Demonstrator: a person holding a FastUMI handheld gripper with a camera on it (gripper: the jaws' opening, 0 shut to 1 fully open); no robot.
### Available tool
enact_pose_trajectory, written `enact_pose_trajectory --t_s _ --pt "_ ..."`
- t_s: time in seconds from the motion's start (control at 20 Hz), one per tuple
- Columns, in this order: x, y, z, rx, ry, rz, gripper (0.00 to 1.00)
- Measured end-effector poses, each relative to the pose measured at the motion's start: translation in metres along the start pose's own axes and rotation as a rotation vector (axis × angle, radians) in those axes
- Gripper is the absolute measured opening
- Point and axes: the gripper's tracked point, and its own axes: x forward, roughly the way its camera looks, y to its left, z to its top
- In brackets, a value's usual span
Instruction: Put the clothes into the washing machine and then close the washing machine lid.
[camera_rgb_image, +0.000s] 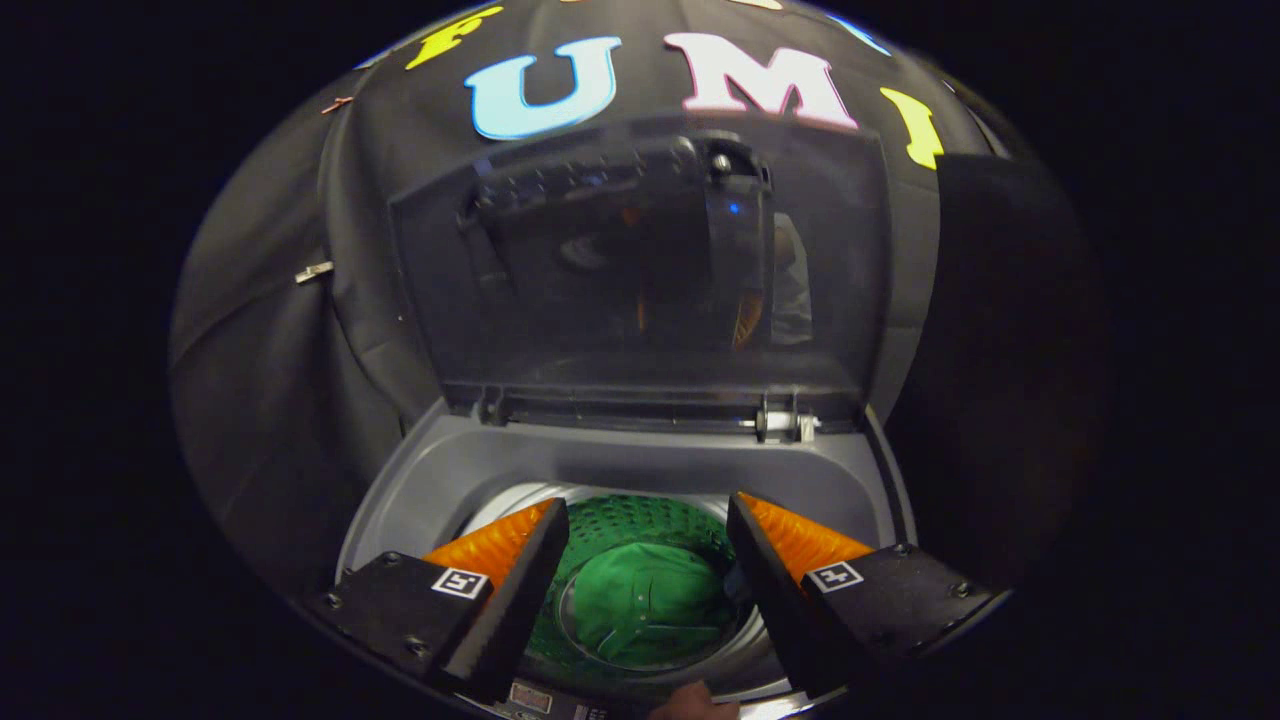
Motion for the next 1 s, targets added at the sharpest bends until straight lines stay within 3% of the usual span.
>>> enact_pose_trajectory --t_s 0.45,0.7,1.0 --pt "-0.059 0.031 0.187 -0.017 -0.268 0.053 0.99" --pt "-0.025 0.033 0.252 -0.012 -0.262 0.03 0.99" --pt "0.05 0.027 0.262 -0.015 -0.138 -0.021 0.99"
